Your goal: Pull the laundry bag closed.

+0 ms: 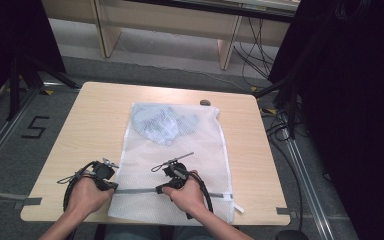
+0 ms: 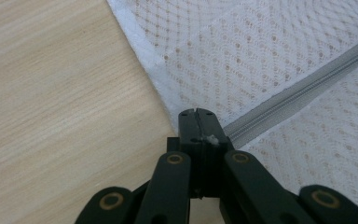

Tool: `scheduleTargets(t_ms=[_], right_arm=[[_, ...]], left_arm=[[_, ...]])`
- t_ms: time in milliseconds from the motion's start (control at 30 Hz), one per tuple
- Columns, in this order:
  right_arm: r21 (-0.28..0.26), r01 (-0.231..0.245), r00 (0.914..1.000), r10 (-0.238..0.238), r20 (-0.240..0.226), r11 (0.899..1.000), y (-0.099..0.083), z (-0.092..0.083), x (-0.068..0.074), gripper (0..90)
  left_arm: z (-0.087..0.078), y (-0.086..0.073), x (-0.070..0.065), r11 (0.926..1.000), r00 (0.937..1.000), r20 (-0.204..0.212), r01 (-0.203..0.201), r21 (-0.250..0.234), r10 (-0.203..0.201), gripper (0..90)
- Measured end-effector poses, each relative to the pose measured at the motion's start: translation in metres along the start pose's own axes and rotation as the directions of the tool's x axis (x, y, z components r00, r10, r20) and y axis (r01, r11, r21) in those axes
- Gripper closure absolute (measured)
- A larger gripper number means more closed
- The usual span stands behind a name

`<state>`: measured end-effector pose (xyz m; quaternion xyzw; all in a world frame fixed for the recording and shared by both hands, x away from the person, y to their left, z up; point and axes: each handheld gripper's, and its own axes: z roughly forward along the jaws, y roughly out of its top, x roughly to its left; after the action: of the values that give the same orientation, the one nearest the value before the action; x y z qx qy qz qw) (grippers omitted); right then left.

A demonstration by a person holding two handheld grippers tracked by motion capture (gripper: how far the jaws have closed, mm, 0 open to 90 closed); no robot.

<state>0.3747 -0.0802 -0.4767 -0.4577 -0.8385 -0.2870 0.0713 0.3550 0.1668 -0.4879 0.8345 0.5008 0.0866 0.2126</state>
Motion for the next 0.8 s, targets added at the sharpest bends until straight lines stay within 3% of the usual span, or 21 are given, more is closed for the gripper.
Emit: scheduleTargets(t_ms=[200,233,333,367,567,633,700,800], right_arm=[[0.005,-0.016,0.9998,0.016,0.006,1.0,-0.001,-0.004,-0.001,87.1],[-0.002,0.007,1.0,-0.007,0.003,1.0,-0.001,-0.004,-0.003,87.1],[-0.01,0.009,0.9999,-0.009,0.006,1.0,-0.002,-0.005,-0.005,87.1],[0.006,-0.033,0.9994,0.033,0.009,0.999,-0.003,-0.006,-0.003,87.1],[-0.003,-0.023,0.9996,0.023,0.016,1.0,-0.005,-0.009,-0.007,87.1],[0.004,-0.043,0.9989,0.043,0.019,0.999,-0.005,-0.011,-0.007,87.1],[-0.007,-0.013,0.9997,0.013,0.019,1.0,-0.005,-0.011,-0.01,87.1],[-0.006,-0.031,0.9992,0.031,0.026,1.0,-0.006,-0.012,-0.01,87.1]], left_arm=[[0.0,0.0,0.0,1.0,1.0,0.0,-0.001,0.0,0.001,90.0],[0.0,0.0,0.0,1.0,1.0,0.0,-0.001,0.0,0.001,90.0],[0.0,0.0,0.0,1.0,1.0,0.0,0.0,0.0,0.0,90.0],[0.0,0.0,0.0,1.0,1.0,-0.003,0.003,0.002,-0.003,90.0],[-0.001,0.0,0.0,1.0,1.0,-0.004,0.004,0.006,-0.004,90.0],[-0.001,0.0,0.0,1.0,1.0,-0.005,0.003,0.005,-0.003,90.0],[0.0,0.0,0.0,1.0,1.0,-0.001,0.001,0.0,-0.001,90.0],[-0.001,0.0,0.0,1.0,1.0,-0.003,-0.003,0.006,0.003,90.0]])
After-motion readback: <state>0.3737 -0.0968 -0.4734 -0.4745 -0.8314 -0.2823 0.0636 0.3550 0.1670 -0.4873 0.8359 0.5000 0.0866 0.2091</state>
